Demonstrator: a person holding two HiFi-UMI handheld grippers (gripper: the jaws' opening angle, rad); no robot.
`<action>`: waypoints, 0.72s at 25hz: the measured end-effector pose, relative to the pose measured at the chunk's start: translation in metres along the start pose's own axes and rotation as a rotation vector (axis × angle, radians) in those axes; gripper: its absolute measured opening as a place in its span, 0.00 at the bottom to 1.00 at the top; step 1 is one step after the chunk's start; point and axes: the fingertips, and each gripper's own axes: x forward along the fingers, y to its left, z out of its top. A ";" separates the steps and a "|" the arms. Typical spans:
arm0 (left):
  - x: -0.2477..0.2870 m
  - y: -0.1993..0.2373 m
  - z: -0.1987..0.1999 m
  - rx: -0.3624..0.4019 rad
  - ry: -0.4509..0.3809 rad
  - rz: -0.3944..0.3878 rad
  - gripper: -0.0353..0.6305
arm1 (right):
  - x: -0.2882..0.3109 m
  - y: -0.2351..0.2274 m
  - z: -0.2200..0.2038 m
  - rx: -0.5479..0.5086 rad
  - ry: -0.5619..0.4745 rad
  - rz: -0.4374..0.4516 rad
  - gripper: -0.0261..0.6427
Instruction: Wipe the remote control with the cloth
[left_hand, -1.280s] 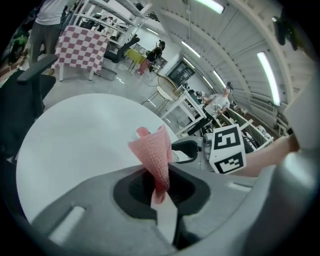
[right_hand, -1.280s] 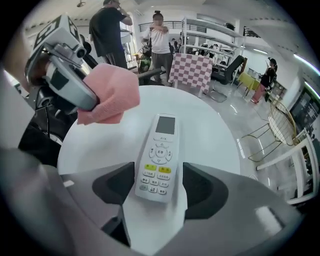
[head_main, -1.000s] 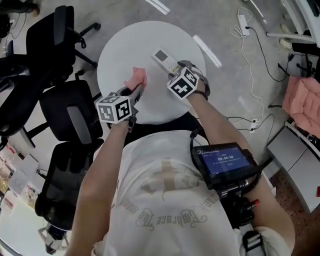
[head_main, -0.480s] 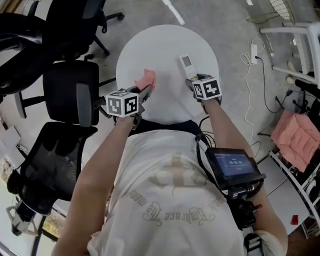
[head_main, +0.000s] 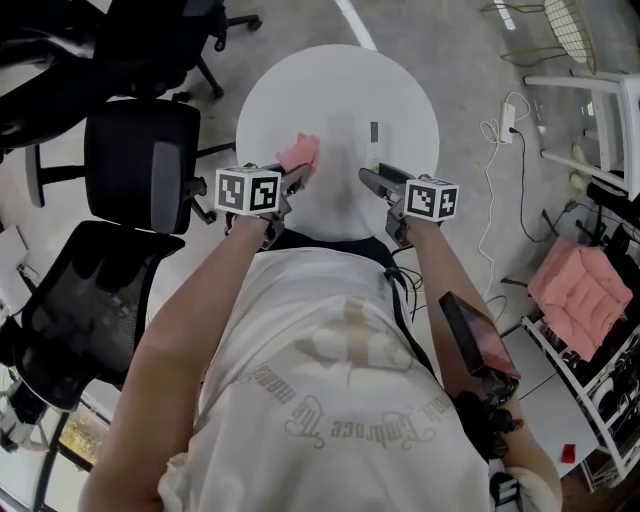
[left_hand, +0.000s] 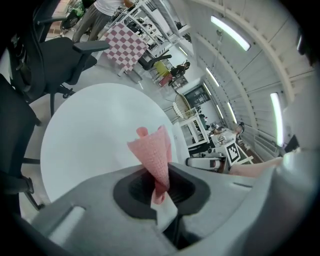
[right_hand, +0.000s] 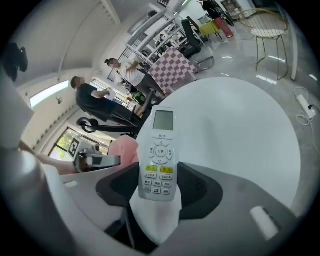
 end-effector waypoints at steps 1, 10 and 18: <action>0.002 -0.003 0.000 -0.003 0.004 -0.010 0.11 | -0.001 0.006 0.002 -0.003 -0.017 0.032 0.41; 0.007 -0.046 0.006 -0.001 0.016 -0.117 0.11 | -0.015 0.061 0.032 -0.037 -0.136 0.236 0.41; -0.009 -0.093 0.030 -0.077 -0.108 -0.341 0.11 | -0.025 0.117 0.053 -0.129 -0.207 0.413 0.41</action>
